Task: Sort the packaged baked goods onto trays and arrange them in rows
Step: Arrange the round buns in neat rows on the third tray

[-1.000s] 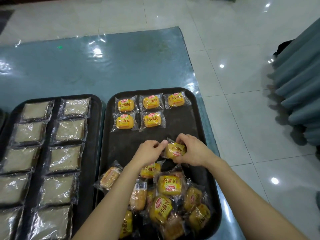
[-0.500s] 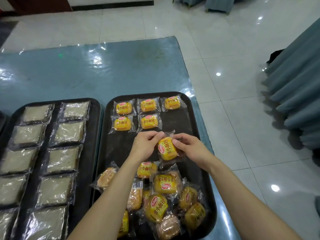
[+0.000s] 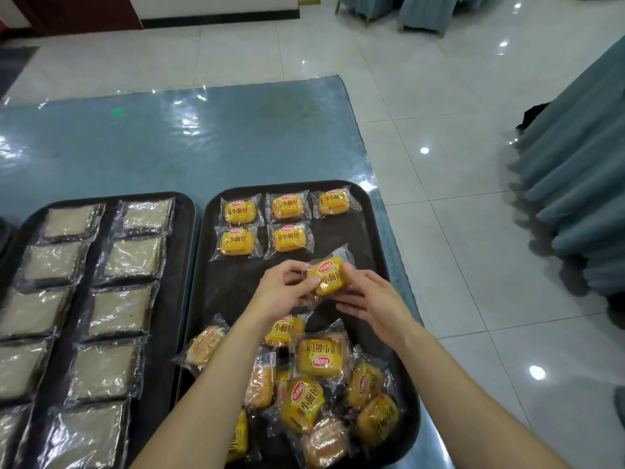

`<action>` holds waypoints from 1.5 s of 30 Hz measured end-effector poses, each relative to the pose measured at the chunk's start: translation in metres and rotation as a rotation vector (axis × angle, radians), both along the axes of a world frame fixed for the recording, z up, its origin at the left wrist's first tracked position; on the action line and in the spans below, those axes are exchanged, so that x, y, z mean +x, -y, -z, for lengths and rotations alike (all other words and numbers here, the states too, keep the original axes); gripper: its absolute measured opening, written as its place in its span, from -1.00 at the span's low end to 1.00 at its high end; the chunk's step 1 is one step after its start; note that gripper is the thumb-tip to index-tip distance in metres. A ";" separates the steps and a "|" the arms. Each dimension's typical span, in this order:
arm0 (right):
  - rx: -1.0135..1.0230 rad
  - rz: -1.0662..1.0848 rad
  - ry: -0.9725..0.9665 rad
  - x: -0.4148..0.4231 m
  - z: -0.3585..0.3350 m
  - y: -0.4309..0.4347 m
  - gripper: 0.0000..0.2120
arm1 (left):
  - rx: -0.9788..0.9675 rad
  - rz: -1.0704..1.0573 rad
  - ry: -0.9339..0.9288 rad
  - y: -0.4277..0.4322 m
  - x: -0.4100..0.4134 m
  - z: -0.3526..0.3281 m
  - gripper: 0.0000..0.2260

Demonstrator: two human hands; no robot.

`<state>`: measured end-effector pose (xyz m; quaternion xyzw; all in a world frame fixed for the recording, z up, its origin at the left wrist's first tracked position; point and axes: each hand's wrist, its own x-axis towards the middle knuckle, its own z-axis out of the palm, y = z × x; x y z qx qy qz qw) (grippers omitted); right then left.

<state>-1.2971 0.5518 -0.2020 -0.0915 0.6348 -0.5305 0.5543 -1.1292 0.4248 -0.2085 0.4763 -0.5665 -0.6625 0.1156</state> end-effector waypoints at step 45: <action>0.306 0.003 -0.588 -0.069 0.047 0.115 -0.64 | -1.125 0.532 0.784 0.044 -0.023 0.083 -0.16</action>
